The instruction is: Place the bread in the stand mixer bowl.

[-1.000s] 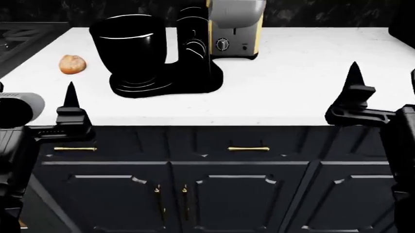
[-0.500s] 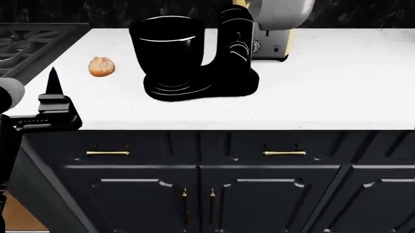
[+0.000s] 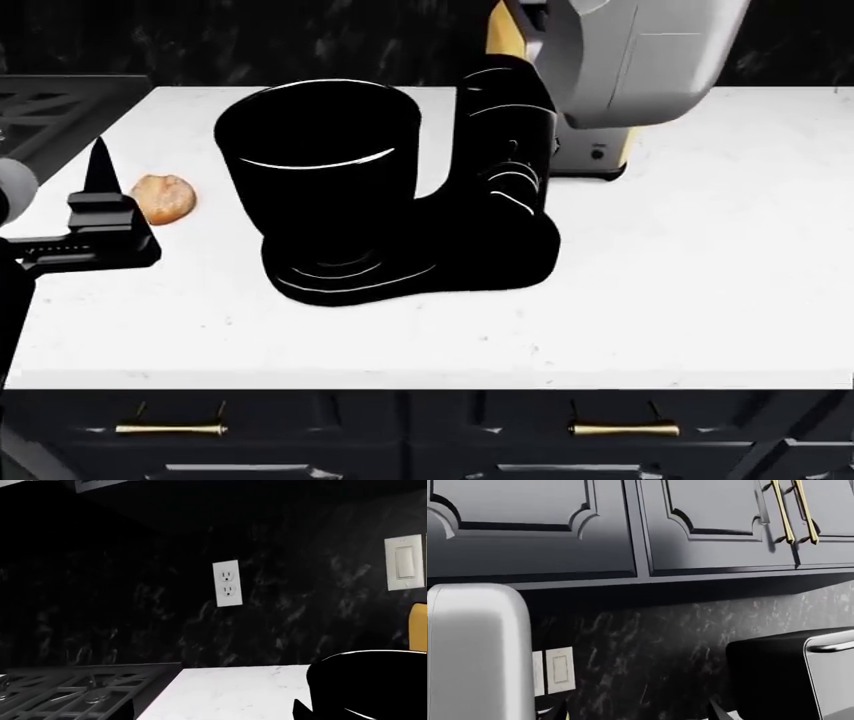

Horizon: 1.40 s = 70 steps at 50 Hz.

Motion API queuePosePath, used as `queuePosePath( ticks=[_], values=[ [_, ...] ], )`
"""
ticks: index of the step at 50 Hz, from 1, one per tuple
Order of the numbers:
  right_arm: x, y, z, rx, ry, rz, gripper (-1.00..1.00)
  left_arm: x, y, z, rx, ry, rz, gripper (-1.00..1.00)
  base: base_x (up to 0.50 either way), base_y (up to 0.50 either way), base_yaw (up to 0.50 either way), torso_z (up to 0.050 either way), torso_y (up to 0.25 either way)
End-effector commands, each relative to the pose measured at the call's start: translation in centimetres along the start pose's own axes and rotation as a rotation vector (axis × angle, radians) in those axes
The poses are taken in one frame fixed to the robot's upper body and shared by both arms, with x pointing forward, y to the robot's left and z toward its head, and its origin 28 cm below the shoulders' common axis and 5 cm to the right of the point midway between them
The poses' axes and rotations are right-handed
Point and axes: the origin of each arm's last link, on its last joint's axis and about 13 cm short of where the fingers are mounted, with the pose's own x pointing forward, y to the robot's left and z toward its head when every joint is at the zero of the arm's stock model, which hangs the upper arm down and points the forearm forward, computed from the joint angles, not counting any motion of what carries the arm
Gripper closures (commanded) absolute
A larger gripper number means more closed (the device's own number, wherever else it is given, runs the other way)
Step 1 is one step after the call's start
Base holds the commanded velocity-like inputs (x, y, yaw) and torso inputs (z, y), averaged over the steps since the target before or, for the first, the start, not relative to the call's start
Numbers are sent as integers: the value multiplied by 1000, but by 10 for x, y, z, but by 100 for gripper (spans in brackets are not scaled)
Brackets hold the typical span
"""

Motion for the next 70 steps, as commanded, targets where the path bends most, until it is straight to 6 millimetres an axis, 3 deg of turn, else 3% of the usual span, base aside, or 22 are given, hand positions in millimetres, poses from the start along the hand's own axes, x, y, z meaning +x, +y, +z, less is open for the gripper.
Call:
queuePosePath(
  ticks=[1, 18, 24, 27, 31, 34, 44, 54, 70],
  values=[
    [-1, 0, 1, 6, -1, 7, -100, 3, 1, -1, -4, 5, 3, -100, 500, 0, 0, 0, 0],
    [-3, 0, 0, 19, -34, 7, -100, 8, 1, -3, -17, 15, 4, -100, 59, 143, 0, 0, 1],
    [-3, -1, 2, 41, -42, 24, -100, 55, 3, -10, -122, 46, -49, -100, 0, 0, 0, 0, 0],
    [-3, -1, 0, 40, -35, 34, -100, 90, -6, -30, -136, 102, -186, -100, 0, 0, 0, 0, 0],
    [-3, -1, 0, 40, -33, 34, -100, 113, -8, -39, -170, 90, -162, -100, 0, 0, 0, 0, 0],
    [-3, -1, -3, 41, -28, 36, -100, 120, -7, -46, -243, 96, -243, -100, 0, 0, 0, 0, 0],
    [-4, -1, -5, 41, -25, 38, -100, 117, -2, -67, -99, 204, -185, -100, 0, 0, 0, 0, 0],
    [-4, -1, -7, 45, -23, 43, -100, 112, 0, -73, -97, 219, -173, -100, 0, 0, 0, 0, 0],
    [-5, -1, -11, 60, -13, 52, -100, 108, -2, -107, -105, 308, -141, -100, 0, 0, 0, 0, 0]
  ],
)
